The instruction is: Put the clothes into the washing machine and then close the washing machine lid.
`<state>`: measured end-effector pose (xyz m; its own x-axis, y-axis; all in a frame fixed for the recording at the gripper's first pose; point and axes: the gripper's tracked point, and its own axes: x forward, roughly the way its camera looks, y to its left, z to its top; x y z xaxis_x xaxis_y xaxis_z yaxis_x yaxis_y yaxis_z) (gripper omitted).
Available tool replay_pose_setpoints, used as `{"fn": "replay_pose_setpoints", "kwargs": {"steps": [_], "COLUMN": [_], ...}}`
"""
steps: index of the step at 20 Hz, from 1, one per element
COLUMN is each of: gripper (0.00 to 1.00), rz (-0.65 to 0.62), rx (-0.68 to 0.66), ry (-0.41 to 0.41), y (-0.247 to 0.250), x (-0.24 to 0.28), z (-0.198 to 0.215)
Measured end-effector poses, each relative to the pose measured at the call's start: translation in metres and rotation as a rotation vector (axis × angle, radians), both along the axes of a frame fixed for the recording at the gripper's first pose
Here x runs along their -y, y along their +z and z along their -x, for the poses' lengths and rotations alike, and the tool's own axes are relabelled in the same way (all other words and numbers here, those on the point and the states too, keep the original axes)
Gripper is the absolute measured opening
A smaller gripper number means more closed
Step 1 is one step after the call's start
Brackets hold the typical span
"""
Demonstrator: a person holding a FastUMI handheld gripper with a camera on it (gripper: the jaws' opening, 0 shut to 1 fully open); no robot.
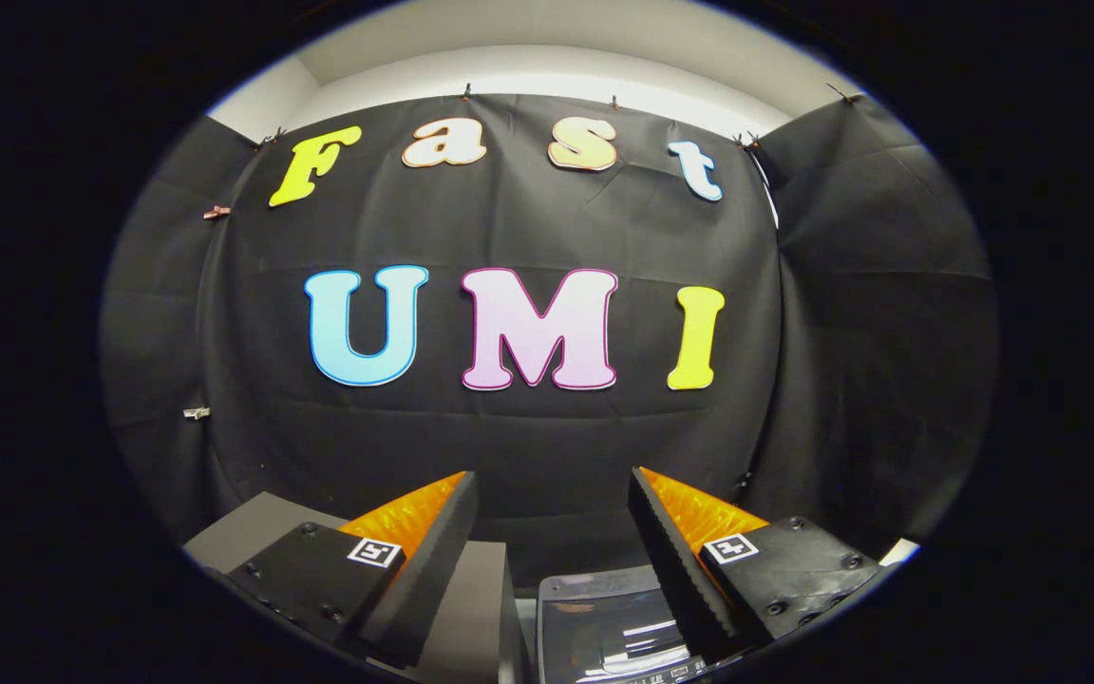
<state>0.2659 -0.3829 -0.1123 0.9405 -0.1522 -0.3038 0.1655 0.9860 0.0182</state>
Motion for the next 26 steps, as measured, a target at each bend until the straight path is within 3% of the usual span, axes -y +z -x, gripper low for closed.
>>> {"fn": "replay_pose_setpoints", "kwargs": {"steps": [10,26], "gripper": [1.0,1.0], "rz": [-0.029,-0.004], "rx": [0.009,0.026], "ry": [-0.029,-0.004], "y": [0.0006,0.0023], "x": [0.0017,0.0044], "z": [0.0013,0.0037]}}
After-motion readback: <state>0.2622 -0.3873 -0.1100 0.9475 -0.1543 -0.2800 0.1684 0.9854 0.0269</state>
